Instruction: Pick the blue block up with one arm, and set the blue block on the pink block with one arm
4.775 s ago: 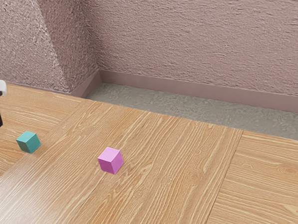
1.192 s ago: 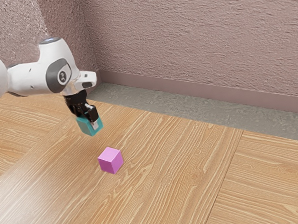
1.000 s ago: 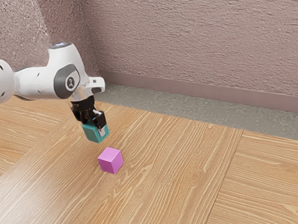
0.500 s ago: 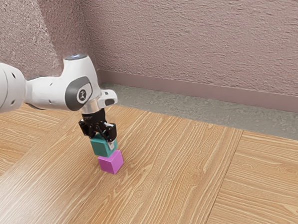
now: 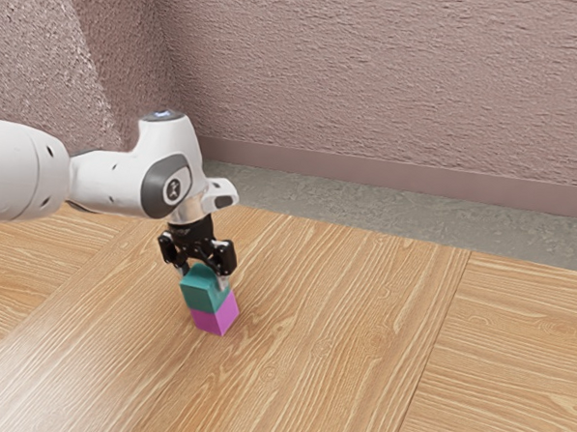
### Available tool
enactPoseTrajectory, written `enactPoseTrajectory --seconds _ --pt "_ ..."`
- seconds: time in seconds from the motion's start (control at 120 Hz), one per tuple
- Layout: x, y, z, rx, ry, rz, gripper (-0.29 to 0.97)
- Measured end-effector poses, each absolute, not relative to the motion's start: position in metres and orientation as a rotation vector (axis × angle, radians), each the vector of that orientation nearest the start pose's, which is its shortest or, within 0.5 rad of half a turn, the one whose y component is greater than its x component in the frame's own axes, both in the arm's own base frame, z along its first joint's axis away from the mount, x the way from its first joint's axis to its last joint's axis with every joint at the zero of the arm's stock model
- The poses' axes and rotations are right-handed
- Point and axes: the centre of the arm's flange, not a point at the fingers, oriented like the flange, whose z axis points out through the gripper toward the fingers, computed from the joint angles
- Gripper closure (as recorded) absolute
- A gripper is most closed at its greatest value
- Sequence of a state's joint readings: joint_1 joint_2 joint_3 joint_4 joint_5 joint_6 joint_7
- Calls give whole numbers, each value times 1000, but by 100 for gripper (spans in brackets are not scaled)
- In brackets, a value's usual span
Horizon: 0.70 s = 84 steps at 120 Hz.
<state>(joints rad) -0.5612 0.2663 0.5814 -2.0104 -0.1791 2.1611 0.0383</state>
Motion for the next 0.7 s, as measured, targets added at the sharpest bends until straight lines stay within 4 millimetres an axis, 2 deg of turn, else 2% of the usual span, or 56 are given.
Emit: enactPoseTrajectory --seconds 0.092,0.2,0.292,0.433,0.542,0.633,0.7 --pt "585 -8 338 -3138 -123 98 9" --pt "591 -8 352 -3125 -110 60 5" --pt "605 -7 382 -3099 -81 -10 3" --pt "623 10 479 -3079 -59 -193 2" --pt "632 3 580 -3020 -3 -325 1" --pt "621 6 632 -2962 17 -325 1" --pt "606 15 650 -2956 17 -284 1"
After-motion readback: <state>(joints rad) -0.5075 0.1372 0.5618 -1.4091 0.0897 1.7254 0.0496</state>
